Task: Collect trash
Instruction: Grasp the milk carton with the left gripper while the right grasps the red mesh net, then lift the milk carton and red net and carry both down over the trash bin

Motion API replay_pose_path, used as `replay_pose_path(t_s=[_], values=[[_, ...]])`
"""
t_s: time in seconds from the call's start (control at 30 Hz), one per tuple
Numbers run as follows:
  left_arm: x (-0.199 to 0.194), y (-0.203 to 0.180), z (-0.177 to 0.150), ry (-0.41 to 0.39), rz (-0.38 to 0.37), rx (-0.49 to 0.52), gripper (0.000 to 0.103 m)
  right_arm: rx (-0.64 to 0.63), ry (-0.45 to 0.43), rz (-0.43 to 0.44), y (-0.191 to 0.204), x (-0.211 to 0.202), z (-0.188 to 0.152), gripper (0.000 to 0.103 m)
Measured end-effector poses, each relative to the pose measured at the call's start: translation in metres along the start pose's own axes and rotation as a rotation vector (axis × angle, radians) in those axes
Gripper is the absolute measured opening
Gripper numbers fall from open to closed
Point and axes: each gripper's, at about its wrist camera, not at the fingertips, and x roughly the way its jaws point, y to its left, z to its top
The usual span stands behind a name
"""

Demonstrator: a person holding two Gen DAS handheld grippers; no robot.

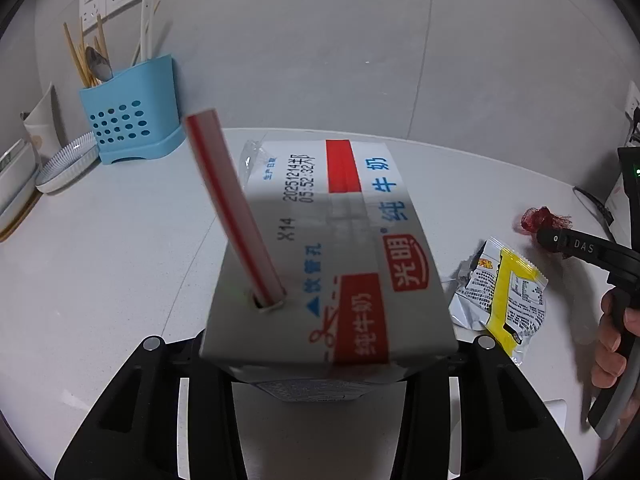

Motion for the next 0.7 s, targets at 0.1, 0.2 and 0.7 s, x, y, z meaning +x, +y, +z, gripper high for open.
replay_pose_path(t_s=[0.1, 0.2, 0.7], values=[[0.0, 0.0, 0.0, -0.003, 0.005, 0.006, 0.041, -0.009, 0.003, 0.002, 0.0, 0.001, 0.0, 0.021], [-0.001, -0.002, -0.001, -0.004, 0.003, 0.015, 0.041, -0.002, -0.004, 0.0, -0.003, -0.001, 0.0, 0.018], [-0.024, 0.006, -0.017, -0.03, 0.002, -0.007, 0.041, -0.009, -0.065, -0.029, 0.001, -0.041, -0.017, 0.017]])
